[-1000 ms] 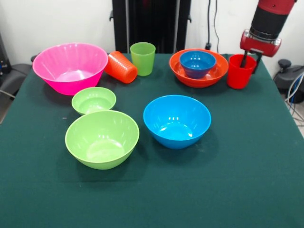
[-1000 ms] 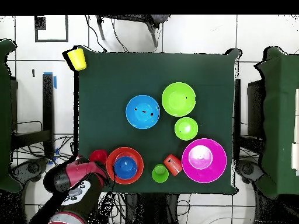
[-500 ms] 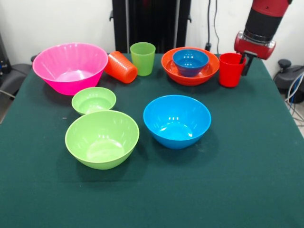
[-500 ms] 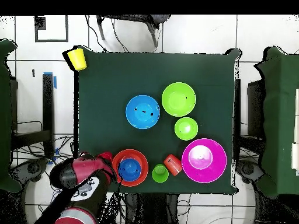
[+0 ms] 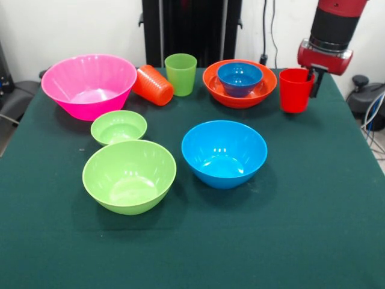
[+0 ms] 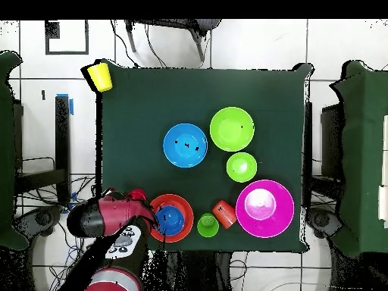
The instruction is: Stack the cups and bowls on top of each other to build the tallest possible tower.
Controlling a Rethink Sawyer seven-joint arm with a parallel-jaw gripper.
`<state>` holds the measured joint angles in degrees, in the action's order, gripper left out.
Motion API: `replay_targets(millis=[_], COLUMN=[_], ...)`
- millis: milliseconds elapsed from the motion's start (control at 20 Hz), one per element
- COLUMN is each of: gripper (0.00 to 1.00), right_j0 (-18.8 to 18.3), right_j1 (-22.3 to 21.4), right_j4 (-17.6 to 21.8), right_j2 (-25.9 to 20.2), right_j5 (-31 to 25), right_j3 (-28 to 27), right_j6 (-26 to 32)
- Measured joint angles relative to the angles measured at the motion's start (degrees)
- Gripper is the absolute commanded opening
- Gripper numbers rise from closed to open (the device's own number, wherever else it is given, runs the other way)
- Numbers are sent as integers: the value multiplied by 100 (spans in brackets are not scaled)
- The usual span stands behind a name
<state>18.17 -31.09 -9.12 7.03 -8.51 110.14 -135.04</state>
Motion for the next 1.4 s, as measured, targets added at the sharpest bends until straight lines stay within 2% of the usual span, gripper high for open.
replay_targets(millis=[300, 650, 950, 1100, 1400], gripper=[0, 0, 0, 0, 0], right_j0=[-134, -124, 68, 165, 242], right_j1=[-334, -525, -407, -226, -20], right_j4=[0, 1, 20, 123, 284], right_j2=[-158, -201, 49, 228, 438], right_j5=[0, -110, -1130, -1957, -2583], right_j3=[3, 8, -362, -769, -1228], right_j6=[0, 0, 0, 0, 0])
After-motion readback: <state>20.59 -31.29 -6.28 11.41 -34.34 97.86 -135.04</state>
